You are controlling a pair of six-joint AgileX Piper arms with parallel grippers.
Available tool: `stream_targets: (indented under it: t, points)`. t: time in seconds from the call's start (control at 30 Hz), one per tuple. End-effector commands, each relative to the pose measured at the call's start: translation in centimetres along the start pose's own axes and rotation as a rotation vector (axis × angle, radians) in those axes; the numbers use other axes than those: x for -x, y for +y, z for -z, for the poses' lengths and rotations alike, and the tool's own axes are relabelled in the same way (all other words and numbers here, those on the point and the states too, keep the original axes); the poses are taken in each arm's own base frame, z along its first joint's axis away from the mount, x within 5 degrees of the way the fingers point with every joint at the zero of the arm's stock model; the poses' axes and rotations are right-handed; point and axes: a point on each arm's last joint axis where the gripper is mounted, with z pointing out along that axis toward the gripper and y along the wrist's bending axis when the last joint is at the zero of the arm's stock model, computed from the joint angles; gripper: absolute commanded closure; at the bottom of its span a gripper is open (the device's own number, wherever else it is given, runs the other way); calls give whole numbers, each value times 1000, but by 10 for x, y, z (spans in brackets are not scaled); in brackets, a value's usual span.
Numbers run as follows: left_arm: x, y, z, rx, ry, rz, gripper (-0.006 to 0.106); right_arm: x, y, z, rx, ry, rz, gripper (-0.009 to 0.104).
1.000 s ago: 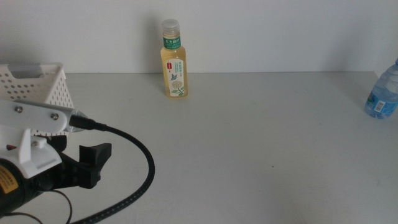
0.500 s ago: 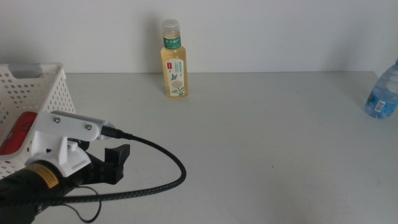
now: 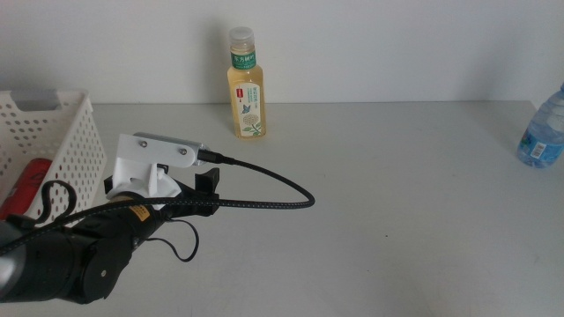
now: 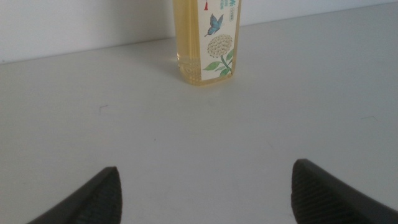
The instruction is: Use arms to grab the bottles and put them into the dustbin to the left of the table.
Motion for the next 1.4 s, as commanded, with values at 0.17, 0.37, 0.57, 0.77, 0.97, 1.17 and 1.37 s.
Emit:
stream_targets:
  t: [0.17,0.37,0.57,0.77,0.97,1.17,1.37]
  points:
    - [31,-2,-2,7,-255,4,7,11,1,3,2,-107,24,20]
    - [32,-2,-2,5,-272,2,7,11,1,3,2,-107,24,20]
    - [43,-5,-6,-17,-306,-9,7,11,1,3,2,-107,24,20]
    - [66,-13,-29,-45,-297,-17,7,11,1,3,2,-107,24,20]
    - [94,-22,-64,-72,-252,-42,7,11,1,3,2,-107,24,20]
    - [108,-26,-92,-79,-289,-13,7,11,1,3,2,-107,24,20]
    - [111,-28,-116,-70,-284,11,7,11,1,3,2,-107,24,20]
